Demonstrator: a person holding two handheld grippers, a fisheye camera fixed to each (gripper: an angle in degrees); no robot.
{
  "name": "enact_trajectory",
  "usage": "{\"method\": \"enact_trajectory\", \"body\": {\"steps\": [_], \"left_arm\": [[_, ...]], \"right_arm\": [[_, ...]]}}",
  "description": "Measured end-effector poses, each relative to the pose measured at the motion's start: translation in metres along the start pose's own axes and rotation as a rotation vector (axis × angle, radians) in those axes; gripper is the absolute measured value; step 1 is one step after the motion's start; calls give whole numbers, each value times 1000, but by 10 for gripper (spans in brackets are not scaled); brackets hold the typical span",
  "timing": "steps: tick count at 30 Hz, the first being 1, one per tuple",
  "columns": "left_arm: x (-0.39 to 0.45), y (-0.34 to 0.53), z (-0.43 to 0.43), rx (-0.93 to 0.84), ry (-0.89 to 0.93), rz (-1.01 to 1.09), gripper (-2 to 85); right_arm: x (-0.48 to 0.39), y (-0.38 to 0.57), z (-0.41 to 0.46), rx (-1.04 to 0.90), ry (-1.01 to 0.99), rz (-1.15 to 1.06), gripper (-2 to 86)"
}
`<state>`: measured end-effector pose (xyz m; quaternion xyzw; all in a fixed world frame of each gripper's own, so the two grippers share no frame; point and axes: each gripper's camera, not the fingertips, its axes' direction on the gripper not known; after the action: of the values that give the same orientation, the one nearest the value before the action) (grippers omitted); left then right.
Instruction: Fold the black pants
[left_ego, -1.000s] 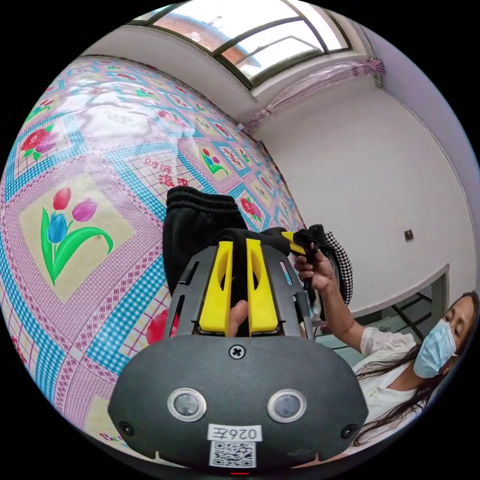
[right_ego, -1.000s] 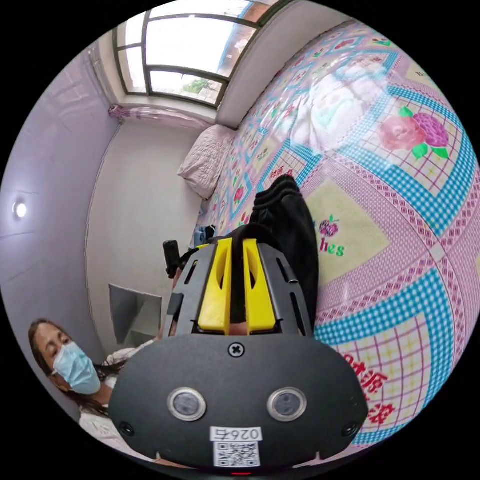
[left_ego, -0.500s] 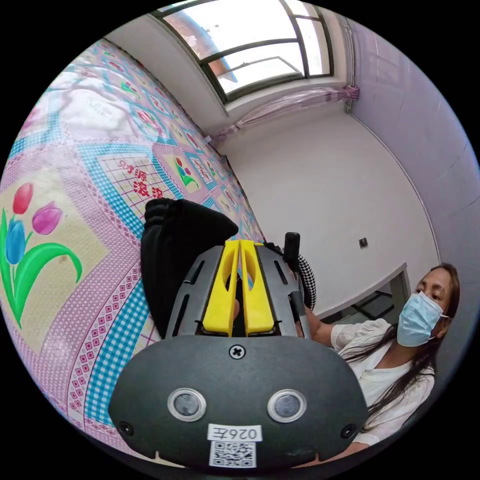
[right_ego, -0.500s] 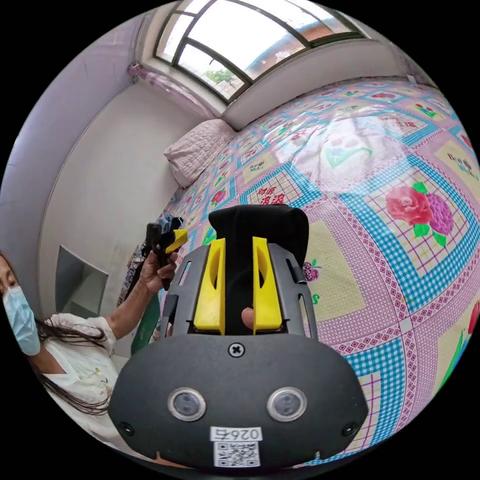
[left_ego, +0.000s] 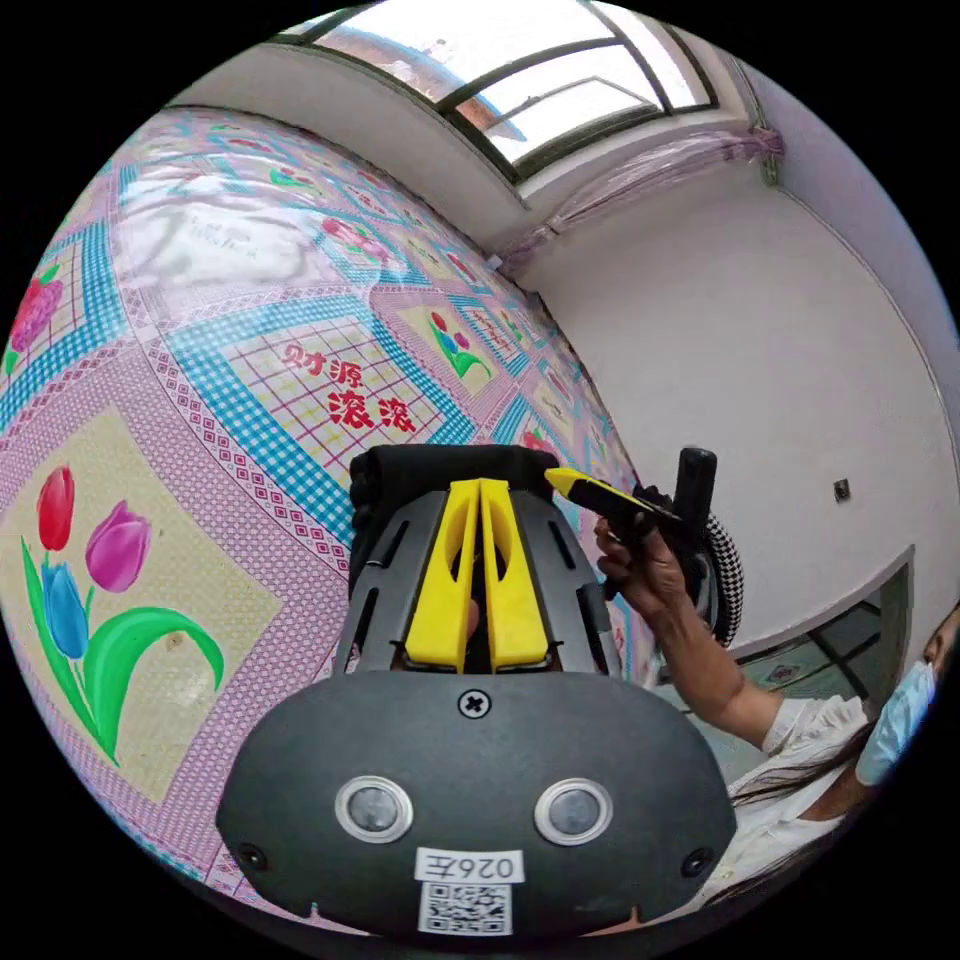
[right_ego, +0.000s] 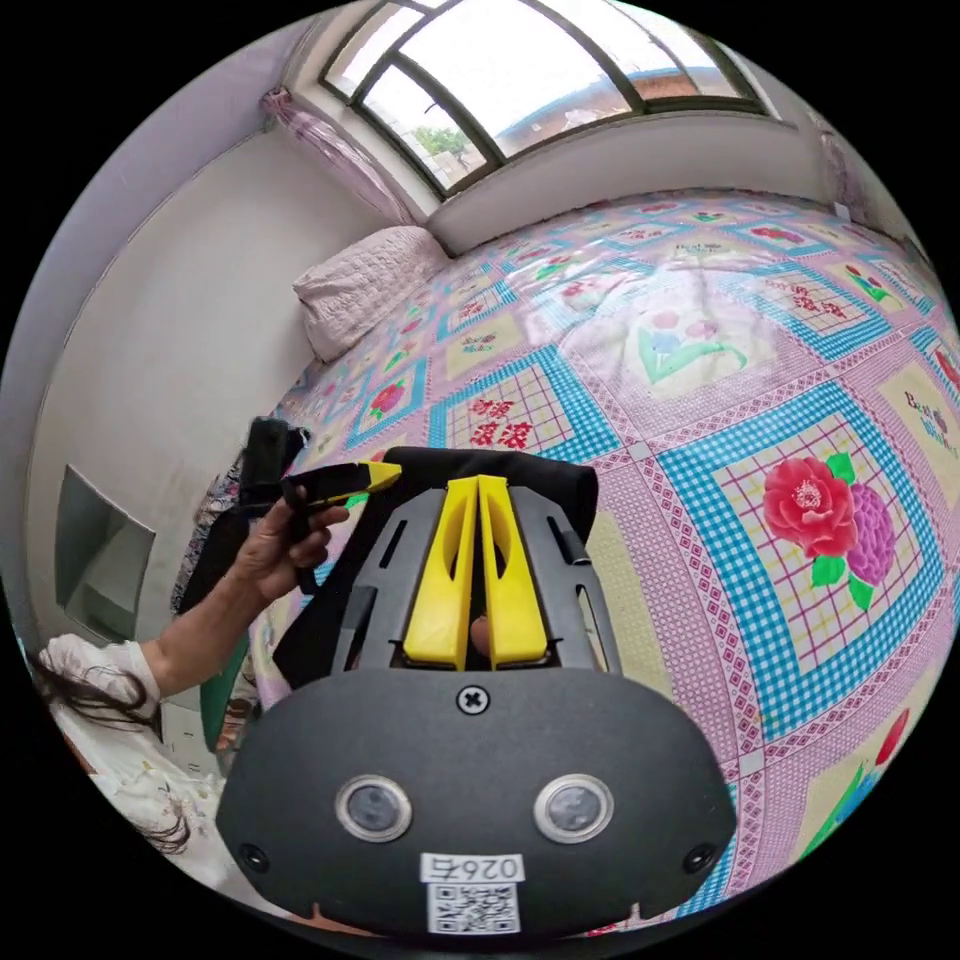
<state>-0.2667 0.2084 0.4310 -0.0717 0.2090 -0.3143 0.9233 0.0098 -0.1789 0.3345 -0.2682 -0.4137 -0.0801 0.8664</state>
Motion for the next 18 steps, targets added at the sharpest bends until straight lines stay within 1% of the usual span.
{"method": "enact_trajectory", "body": {"steps": [1,2,3,4,5,7,9,10,11,12,13,14,15,16,18], "left_arm": [[-1,-6,11,-56,-10,38,-10],[-10,-8,12,-58,46,-19,-10],[-13,-8,10,-49,75,-47,-10],[-14,-5,4,-10,100,-68,-10],[-10,1,-3,31,104,-59,-10],[3,9,-10,64,139,-3,-10],[14,11,-5,32,61,64,-10],[15,11,6,-35,-98,73,-10],[11,11,16,-77,-110,84,-10],[6,13,14,-55,-58,57,-10],[-4,18,10,-22,39,-34,-10],[-6,25,5,10,61,-56,-10],[-4,29,1,23,46,-51,-10],[3,38,-8,36,13,-28,-10],[17,59,-27,75,31,17,-10]], "right_arm": [[0,-2,14,-54,46,-10,-8],[5,-4,32,-121,44,10,-9],[11,-2,28,-77,-22,76,-9],[11,0,24,-51,-44,93,-9],[4,8,13,8,-52,95,-9],[-12,25,0,50,-40,70,-9],[-36,54,-8,90,-55,46,-9],[-42,61,-5,92,-30,38,-9],[-51,69,13,35,91,5,-9],[-54,73,39,-82,184,-15,-9],[-54,75,46,-114,175,-12,-9],[-56,80,42,-66,149,28,-9],[-65,86,32,-25,142,31,-9],[-72,89,26,-8,152,26,-9],[-108,114,-1,73,196,-34,-10]]}}
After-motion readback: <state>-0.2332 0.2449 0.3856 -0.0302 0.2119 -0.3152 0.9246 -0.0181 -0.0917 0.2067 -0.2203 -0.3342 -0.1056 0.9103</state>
